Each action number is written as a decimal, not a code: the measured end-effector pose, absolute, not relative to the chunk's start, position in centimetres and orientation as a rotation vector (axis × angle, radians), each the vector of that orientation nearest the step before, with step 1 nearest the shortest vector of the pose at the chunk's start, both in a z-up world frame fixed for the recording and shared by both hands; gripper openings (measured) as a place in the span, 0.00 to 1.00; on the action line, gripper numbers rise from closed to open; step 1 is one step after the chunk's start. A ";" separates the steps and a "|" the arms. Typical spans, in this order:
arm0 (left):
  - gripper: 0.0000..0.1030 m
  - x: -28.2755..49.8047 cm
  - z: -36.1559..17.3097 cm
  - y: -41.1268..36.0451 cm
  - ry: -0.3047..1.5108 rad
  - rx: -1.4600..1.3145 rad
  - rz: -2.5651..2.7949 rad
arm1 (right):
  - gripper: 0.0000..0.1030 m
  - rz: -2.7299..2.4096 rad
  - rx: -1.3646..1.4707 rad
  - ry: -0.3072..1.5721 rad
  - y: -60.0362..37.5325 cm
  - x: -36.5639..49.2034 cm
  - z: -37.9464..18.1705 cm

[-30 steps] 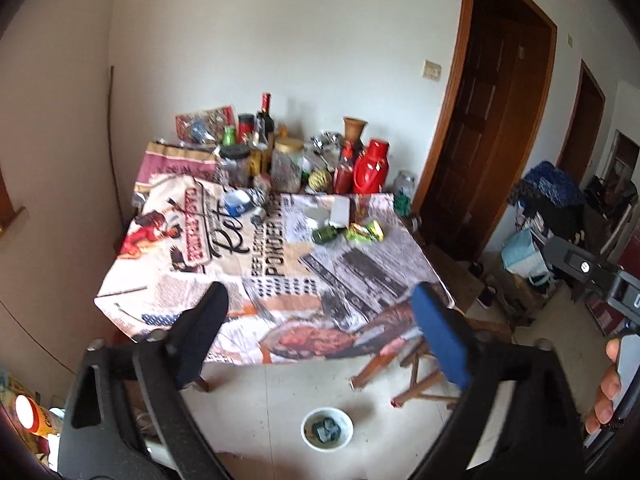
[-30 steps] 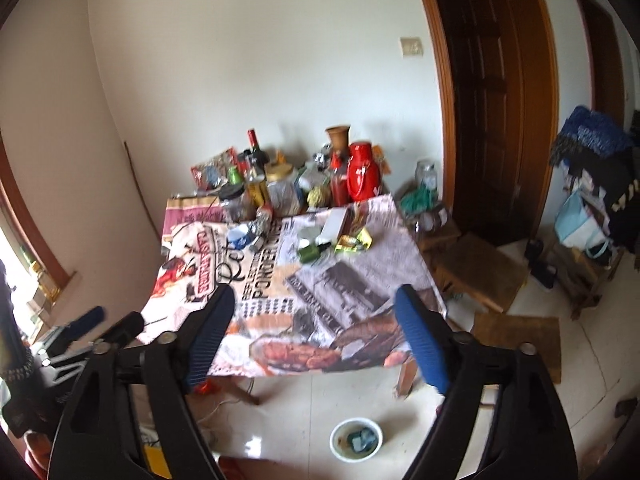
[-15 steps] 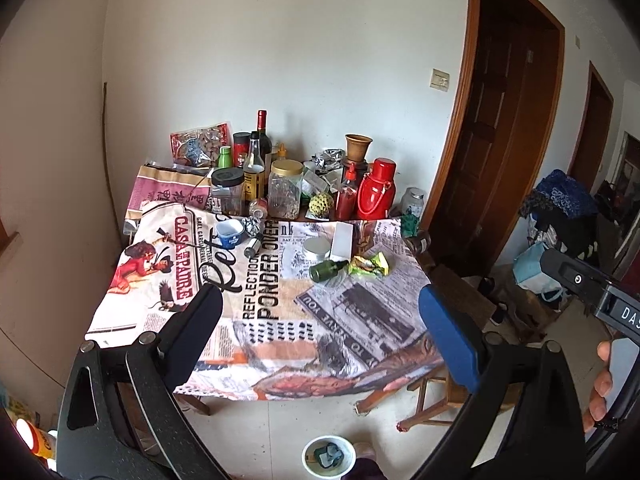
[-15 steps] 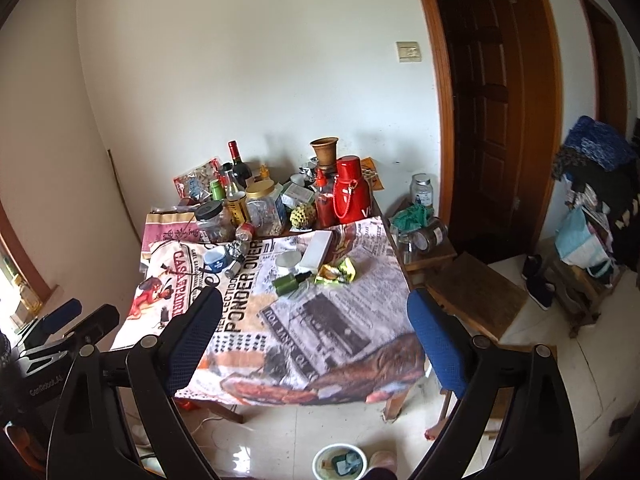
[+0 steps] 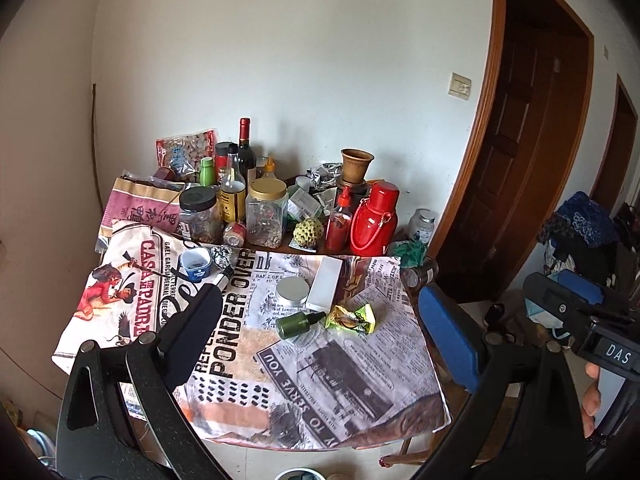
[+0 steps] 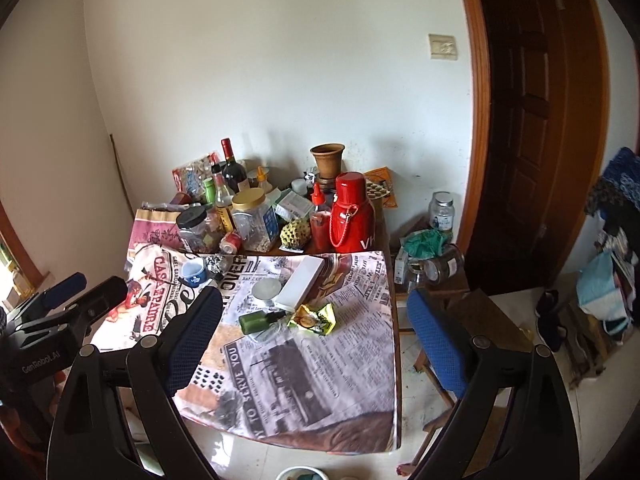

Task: Collect trash
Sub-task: 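Move both tools back to the table toward the green bottle and candy wrapper, then grasp the small green bottle with left gripper while right gripper grasps the yellow candy wrapper, then carry the green bottle and candy wrapper with both grippers over the bucket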

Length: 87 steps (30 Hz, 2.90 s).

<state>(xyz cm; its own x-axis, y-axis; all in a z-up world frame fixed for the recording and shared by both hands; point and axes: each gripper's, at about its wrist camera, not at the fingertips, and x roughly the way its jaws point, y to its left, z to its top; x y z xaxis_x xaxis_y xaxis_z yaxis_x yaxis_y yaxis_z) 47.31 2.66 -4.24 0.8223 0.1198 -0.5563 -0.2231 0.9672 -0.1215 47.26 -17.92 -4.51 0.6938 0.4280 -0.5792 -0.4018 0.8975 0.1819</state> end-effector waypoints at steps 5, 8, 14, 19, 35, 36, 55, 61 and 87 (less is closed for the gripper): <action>0.96 50.4 -5.4 2.8 0.625 -0.199 0.202 | 0.89 0.465 0.014 0.709 -17.7 50.3 -6.1; 0.96 51.9 -6.3 3.6 0.653 -0.195 0.214 | 0.89 0.453 0.029 0.762 -17.3 51.9 -7.5; 0.96 55.4 -8.4 7.3 0.712 -0.204 0.190 | 0.89 0.404 0.072 0.848 -15.4 54.9 -9.8; 0.96 58.7 -10.2 11.0 0.772 -0.217 0.100 | 0.89 0.294 0.102 0.937 -13.7 57.2 -12.6; 0.96 67.6 -24.4 13.9 1.111 -0.299 -0.084 | 0.80 0.213 0.213 1.237 -11.0 64.4 -25.9; 0.96 68.0 -25.0 13.7 1.123 -0.299 -0.095 | 0.74 0.219 0.232 1.253 -10.8 64.8 -26.6; 0.54 69.7 -30.8 8.7 1.271 -0.117 -0.259 | 0.07 0.383 0.109 1.316 -8.2 64.5 -30.1; 0.40 69.4 -31.5 8.2 1.305 -0.113 -0.262 | 0.05 0.392 0.167 1.319 -9.3 63.6 -29.8; 0.40 62.8 -16.2 6.6 0.928 -0.253 0.002 | 0.04 0.515 0.126 0.918 -14.9 58.3 -14.1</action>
<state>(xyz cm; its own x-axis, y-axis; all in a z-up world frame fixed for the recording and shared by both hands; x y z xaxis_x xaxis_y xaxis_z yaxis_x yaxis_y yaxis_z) 62.76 6.60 -16.20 0.6018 -0.1069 -0.7915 -0.1099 0.9705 -0.2147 58.28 -14.89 -14.15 0.4955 0.4766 -0.7262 -0.3714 0.8720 0.3189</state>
